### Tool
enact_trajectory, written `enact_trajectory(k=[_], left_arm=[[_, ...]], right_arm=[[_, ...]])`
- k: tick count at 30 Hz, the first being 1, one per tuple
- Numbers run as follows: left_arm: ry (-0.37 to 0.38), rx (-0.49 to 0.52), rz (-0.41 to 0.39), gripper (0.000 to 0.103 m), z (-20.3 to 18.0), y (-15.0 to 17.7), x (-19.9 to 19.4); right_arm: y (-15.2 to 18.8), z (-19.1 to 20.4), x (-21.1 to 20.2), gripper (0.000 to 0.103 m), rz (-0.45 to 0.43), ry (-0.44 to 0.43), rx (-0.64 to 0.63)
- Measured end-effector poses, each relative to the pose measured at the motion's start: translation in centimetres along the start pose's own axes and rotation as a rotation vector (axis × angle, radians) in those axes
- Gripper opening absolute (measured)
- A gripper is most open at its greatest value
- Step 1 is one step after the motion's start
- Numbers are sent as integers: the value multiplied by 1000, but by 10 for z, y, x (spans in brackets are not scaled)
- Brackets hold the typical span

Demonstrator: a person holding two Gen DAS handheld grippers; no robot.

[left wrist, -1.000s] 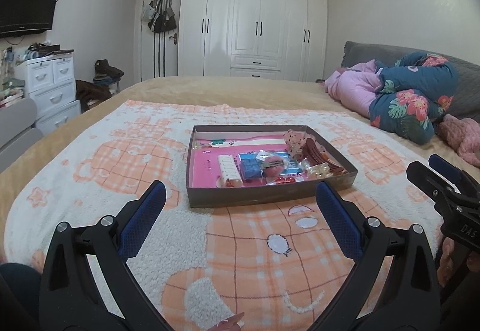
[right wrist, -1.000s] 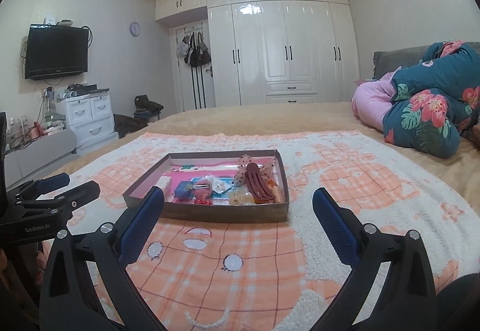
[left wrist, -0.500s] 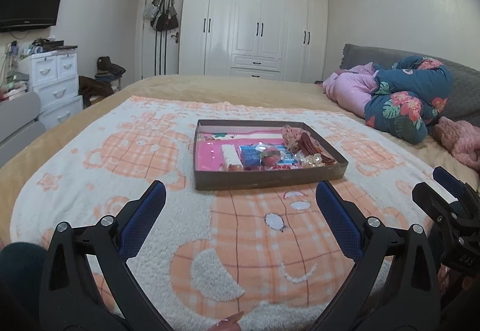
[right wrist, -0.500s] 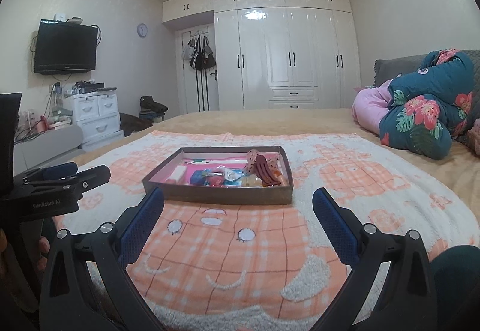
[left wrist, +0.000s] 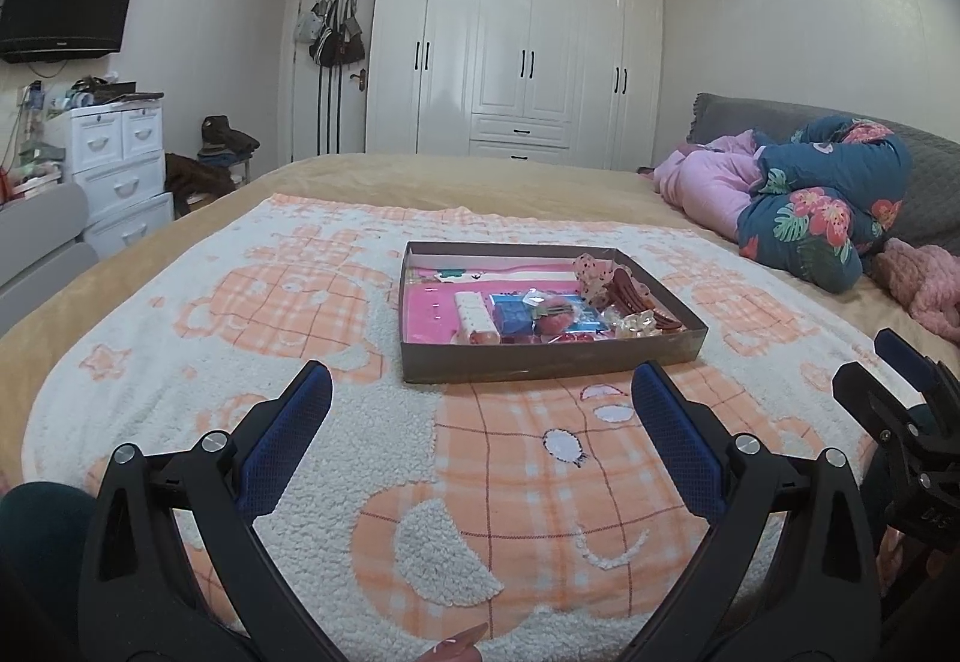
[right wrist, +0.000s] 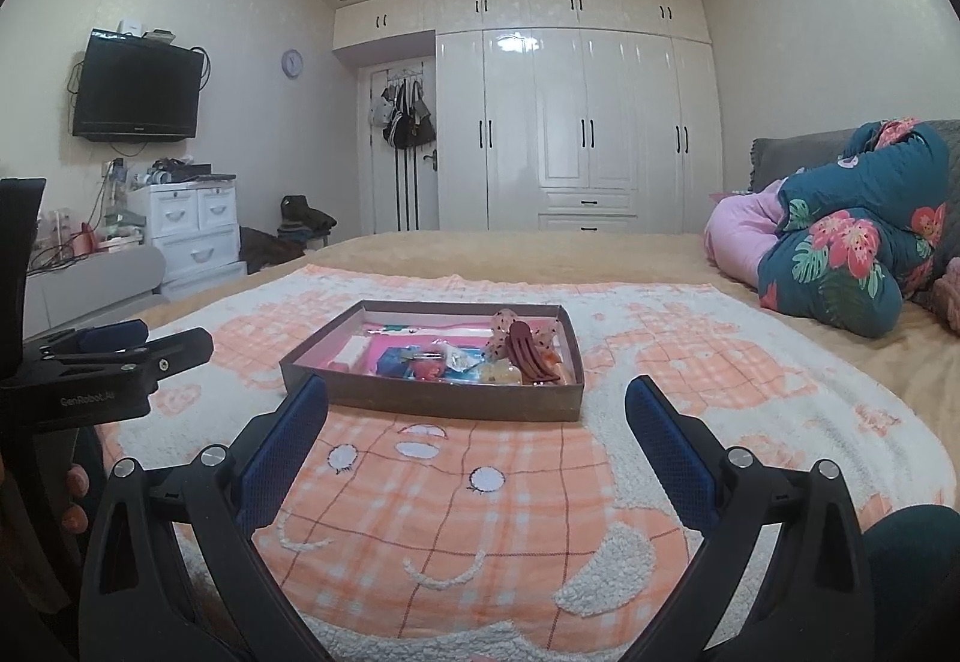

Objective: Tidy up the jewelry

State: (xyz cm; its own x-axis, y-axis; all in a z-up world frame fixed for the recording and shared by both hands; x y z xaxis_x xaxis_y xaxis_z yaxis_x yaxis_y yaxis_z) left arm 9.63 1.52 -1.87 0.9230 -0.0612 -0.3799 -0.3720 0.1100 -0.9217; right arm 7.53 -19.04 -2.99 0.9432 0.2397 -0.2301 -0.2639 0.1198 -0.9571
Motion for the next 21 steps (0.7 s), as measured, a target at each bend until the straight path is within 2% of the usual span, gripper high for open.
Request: enact_trajectory(k=[21], left_arm=[[6,3,-4,92,-2,-1,1]], right_arm=[[5,-5,5,97,20,7,12]])
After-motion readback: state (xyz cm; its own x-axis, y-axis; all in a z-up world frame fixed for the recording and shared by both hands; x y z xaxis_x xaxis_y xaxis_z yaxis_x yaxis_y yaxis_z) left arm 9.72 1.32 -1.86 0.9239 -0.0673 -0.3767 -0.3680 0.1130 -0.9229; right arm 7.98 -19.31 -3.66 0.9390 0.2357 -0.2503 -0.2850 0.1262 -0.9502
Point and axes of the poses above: each gripper's, at about its wrist camera, not at the fingertips, and x roughly the way its jaws point, z to its left, y to its underside, the point moved 5 cm from there along x, roughly the way its jaws point, and after that the axes turned 9 degrees about x, right-handed, at the moved point
